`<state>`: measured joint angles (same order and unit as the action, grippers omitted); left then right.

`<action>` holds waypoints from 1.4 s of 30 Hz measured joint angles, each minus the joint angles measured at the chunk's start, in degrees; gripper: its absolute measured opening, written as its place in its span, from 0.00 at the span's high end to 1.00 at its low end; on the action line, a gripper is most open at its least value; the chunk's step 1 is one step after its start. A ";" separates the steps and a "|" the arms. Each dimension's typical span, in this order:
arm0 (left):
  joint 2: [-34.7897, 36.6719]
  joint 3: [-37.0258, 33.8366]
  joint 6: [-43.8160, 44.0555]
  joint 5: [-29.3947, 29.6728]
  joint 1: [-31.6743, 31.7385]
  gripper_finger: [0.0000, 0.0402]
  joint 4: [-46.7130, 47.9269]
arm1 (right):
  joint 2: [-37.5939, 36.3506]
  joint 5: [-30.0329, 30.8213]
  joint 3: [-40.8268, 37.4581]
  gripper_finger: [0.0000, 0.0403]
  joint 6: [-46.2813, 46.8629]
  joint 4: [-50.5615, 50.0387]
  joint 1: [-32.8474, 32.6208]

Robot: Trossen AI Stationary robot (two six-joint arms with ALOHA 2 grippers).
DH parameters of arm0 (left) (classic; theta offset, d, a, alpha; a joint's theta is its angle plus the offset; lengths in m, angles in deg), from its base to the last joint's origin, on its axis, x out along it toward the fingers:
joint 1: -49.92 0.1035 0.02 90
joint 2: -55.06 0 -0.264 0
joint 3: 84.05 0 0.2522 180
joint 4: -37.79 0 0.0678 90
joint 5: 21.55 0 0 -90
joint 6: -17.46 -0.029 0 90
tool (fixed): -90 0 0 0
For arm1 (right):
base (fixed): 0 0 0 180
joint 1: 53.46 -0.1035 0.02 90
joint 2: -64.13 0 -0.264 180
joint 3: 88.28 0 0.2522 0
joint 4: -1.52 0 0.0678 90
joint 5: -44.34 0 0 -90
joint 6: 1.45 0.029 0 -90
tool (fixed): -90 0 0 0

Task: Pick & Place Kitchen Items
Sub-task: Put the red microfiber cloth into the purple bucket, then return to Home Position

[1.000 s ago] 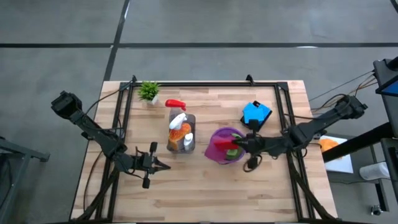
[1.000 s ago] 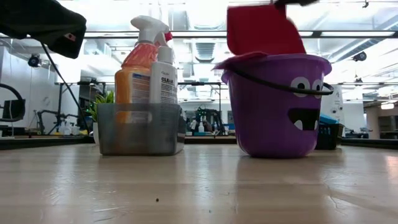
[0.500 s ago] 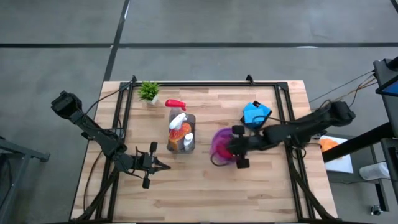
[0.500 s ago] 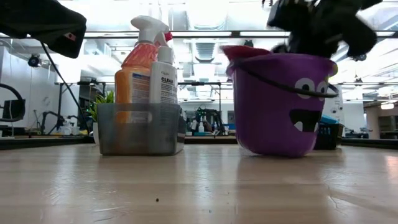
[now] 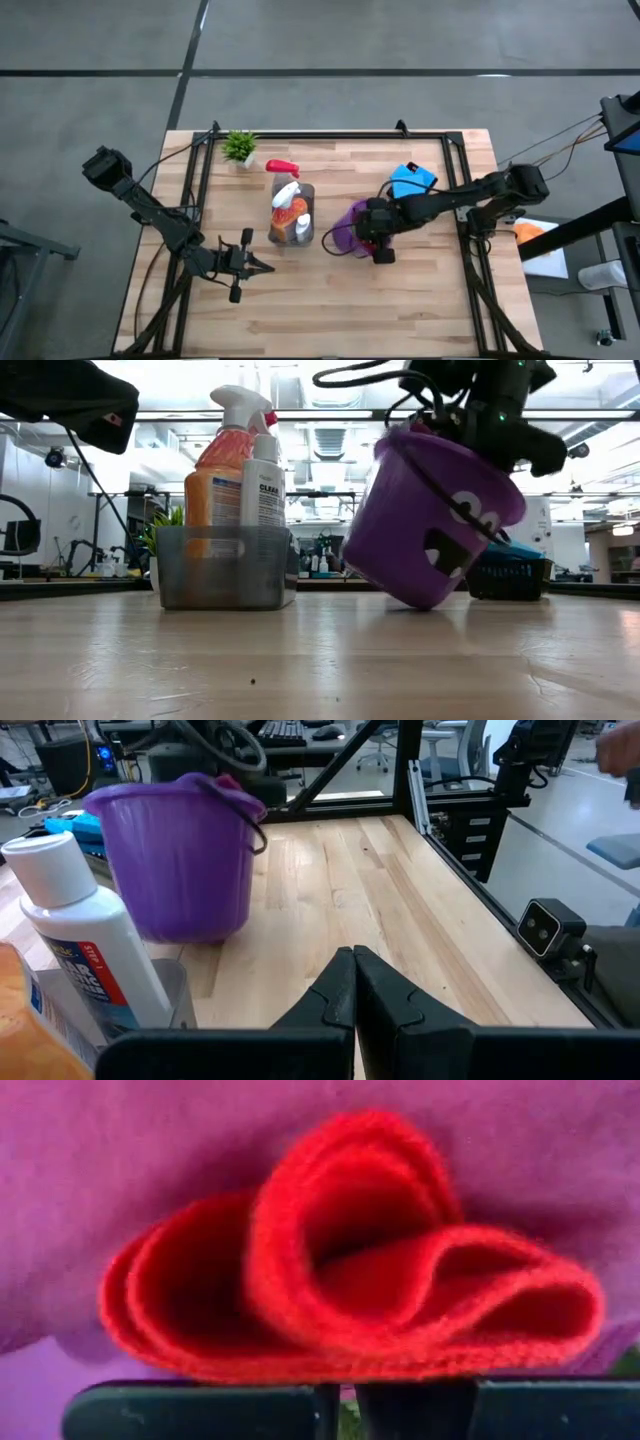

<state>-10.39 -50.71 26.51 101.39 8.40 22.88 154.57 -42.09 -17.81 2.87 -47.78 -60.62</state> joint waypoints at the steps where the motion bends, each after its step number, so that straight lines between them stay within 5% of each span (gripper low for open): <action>1: 0.00 0.00 -0.01 0.01 0.00 1.00 0.10 | -0.35 0.00 0.56 0.96 0.00 -0.92 0.00; 27: 0.00 -0.11 0.01 0.01 0.00 1.00 0.20 | -2.22 1.60 9.85 0.93 -0.57 -8.61 -0.37; 42: 0.00 -0.14 -0.06 0.01 0.00 1.00 0.37 | -2.73 1.31 12.76 0.28 0.07 -10.89 -1.00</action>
<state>-10.39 -50.86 26.45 101.40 8.40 23.25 151.83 -40.78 -5.04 2.93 -58.66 -61.62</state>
